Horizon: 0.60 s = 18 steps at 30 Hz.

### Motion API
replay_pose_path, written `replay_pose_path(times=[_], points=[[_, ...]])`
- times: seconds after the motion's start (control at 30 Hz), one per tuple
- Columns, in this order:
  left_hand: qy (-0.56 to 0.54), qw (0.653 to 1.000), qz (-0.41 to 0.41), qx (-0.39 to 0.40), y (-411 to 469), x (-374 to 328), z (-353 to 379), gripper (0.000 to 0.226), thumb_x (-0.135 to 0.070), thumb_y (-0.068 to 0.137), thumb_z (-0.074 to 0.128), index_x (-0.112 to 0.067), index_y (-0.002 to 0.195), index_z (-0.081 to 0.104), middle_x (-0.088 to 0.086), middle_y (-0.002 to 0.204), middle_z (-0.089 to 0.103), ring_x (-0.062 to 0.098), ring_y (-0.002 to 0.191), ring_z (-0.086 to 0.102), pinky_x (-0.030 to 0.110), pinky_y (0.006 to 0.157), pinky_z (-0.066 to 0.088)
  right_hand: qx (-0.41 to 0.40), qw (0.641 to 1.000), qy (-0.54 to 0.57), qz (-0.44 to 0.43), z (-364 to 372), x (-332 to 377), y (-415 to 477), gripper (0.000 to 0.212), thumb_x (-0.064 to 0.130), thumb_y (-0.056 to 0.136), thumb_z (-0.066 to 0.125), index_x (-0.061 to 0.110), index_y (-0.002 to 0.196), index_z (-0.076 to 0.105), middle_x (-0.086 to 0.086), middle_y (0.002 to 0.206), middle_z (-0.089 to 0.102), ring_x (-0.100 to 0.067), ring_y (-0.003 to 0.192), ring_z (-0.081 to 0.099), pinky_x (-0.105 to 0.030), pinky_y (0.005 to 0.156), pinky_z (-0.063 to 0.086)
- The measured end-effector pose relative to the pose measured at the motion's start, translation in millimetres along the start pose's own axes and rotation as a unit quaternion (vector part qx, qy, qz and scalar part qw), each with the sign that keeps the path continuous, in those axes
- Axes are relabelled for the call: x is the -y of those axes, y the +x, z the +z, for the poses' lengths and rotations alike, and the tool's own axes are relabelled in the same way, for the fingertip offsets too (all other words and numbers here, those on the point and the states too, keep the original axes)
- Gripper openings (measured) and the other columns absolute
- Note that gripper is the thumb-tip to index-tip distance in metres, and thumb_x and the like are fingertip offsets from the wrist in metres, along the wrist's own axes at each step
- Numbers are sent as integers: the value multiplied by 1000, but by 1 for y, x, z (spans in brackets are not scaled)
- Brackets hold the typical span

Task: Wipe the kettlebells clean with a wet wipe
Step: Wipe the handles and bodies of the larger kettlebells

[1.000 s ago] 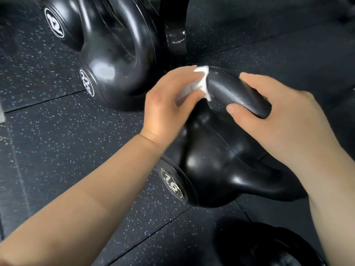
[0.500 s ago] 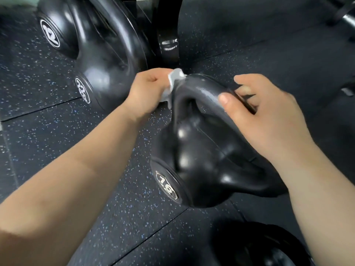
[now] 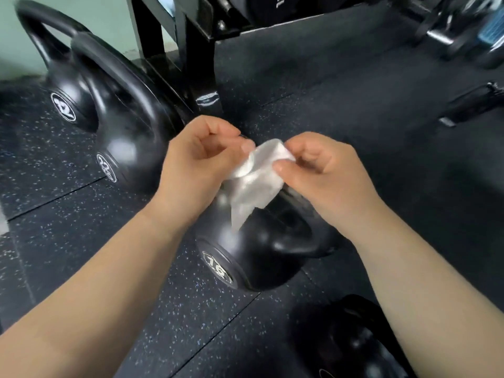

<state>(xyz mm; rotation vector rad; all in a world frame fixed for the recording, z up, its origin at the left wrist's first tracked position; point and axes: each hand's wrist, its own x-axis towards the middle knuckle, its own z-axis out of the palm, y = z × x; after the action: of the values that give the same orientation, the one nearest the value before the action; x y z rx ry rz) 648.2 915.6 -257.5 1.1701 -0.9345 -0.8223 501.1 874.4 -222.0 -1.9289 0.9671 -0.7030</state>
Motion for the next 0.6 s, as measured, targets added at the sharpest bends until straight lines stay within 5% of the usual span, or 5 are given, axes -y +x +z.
replay_pose_path(times=[0.1,0.23,0.37,0.47,0.6], points=[[133,988,80,4,-4,10,6,15,-31,74,61,-31,88,56,-12,96,61,-9,84,56,9,78,44,-151,983,65,82,-33,-18,-27,12,17,73,52,23,64,56,12,61,56,-5,66,52,-21,62,43],[358,903,212,106,-10,32,16,52,-41,78,52,-22,125,45,-5,136,33,2,127,28,17,111,18,-294,932,47,206,-52,-51,-77,18,11,80,47,21,66,52,11,62,51,-11,63,44,-25,56,36],[458,845,233,145,-12,49,31,57,-62,81,36,-24,122,46,7,131,51,17,129,25,44,107,11,-258,926,65,270,-25,-75,-92,18,10,82,50,18,67,53,6,64,48,-9,59,44,-21,54,38],[470,837,244,138,-9,49,30,54,-61,80,40,-23,116,51,10,120,59,20,122,34,42,105,17,-215,947,113,209,-9,-75,-83,13,16,83,55,22,73,58,8,67,52,1,58,47,-8,55,39],[478,830,256,130,-9,48,30,47,-48,77,51,-20,115,53,12,119,59,22,121,36,47,104,21,-191,967,140,92,-1,-77,-82,12,31,75,58,38,83,64,6,90,57,-5,75,56,-15,68,48]])
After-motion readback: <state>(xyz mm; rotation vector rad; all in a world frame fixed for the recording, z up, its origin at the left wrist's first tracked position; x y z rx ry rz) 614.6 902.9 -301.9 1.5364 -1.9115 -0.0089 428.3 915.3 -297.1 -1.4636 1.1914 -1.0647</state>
